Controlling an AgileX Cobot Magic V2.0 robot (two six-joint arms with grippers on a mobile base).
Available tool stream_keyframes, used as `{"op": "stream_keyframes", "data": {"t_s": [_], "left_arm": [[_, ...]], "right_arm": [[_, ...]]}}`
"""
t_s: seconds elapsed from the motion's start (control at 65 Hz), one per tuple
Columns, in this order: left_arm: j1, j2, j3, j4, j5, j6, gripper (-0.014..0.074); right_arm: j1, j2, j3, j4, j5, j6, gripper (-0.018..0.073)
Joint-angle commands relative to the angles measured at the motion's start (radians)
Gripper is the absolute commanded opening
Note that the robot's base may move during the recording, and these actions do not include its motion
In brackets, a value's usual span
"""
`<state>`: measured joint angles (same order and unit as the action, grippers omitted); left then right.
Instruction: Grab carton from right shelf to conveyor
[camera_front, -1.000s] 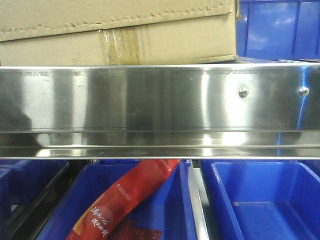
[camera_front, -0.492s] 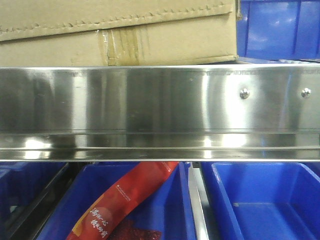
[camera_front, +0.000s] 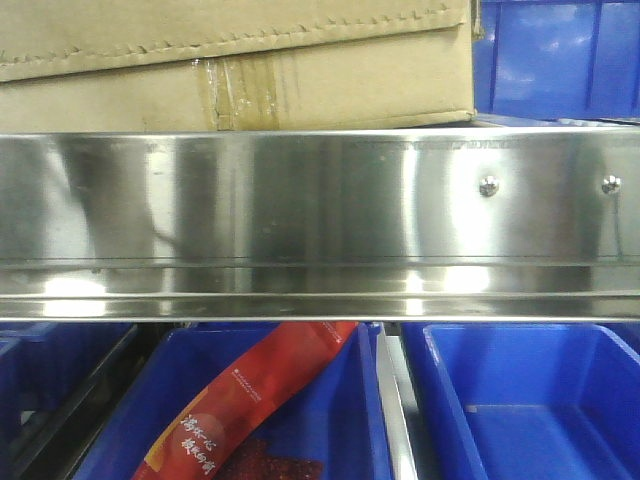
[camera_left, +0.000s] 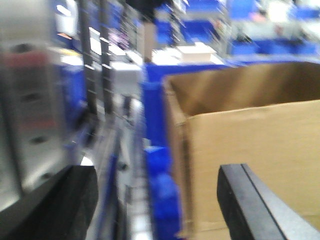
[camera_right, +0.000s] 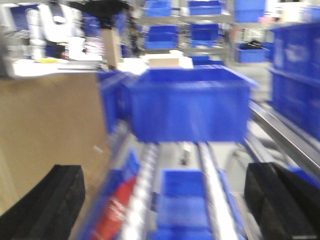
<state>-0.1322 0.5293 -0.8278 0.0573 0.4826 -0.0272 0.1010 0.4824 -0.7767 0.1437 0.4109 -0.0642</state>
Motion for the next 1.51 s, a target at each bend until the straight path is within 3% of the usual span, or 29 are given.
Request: {"op": "stream_keyframes", "data": {"t_s": [0.0,0.231,0.415,0.492,0.585,0.692,0.938,1.492], "left_arm": [[-0.047,0.097,-0.121,-0.008,0.082,0.001,0.0412],[-0.063,0.412,-0.493,-0.047,0.305,-0.012,0.0412],[-0.057,0.642,-0.747,-0.051,0.455,-0.035,0.0412],[-0.028,0.721,-0.833,-0.071,0.499,-0.035,0.0412],[0.039,0.793,-0.900,-0.148,0.514,-0.035,0.0412],[0.091,0.874,-0.949,-0.188,0.514,-0.026,0.0412],[0.091,1.016,-1.021,-0.214,0.476,-0.025,0.0412],[0.091,1.189,-1.021,-0.236,0.436,0.000,0.0395]], "right_arm": [[0.063,0.082,-0.126,0.002,0.027,-0.008,0.0548],[0.231,0.431,-0.543,0.002,0.344,-0.005,0.0548],[0.260,0.701,-0.895,-0.016,0.617,0.082,0.0548],[0.269,0.813,-1.050,-0.075,0.719,0.158,0.0548],[0.303,0.916,-1.192,-0.165,0.810,0.213,0.0548],[0.352,1.026,-1.314,-0.196,0.810,0.222,0.0548],[0.373,1.226,-1.475,-0.213,0.810,0.239,0.0548],[0.367,1.404,-1.486,-0.226,0.810,0.241,0.0531]]}}
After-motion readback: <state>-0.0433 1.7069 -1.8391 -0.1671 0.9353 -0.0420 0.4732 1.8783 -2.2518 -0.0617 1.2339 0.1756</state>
